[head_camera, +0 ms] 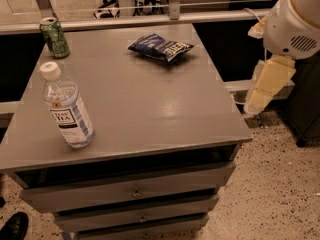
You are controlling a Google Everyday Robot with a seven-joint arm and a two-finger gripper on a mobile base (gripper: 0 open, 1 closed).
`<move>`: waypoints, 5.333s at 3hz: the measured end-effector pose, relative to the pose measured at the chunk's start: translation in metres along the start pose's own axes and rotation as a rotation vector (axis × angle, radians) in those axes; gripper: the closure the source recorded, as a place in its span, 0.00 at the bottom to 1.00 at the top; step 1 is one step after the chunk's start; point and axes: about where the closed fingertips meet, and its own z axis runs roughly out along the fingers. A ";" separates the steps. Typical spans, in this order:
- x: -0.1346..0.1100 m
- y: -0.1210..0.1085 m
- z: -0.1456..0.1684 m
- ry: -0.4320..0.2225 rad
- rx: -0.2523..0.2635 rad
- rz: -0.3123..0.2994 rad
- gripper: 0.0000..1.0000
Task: Move blue chip bag near blue plastic bottle
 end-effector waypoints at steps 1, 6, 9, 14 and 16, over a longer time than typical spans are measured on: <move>-0.029 -0.039 0.025 -0.094 0.043 0.036 0.00; -0.172 -0.175 0.201 -0.513 0.022 0.321 0.00; -0.188 -0.188 0.244 -0.463 0.044 0.358 0.41; -0.182 -0.184 0.153 -0.541 0.124 0.297 1.00; -0.217 -0.111 0.134 -0.641 0.056 0.087 1.00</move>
Offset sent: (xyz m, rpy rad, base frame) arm 0.1642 0.0673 -0.0286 0.3528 -0.1692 -0.0853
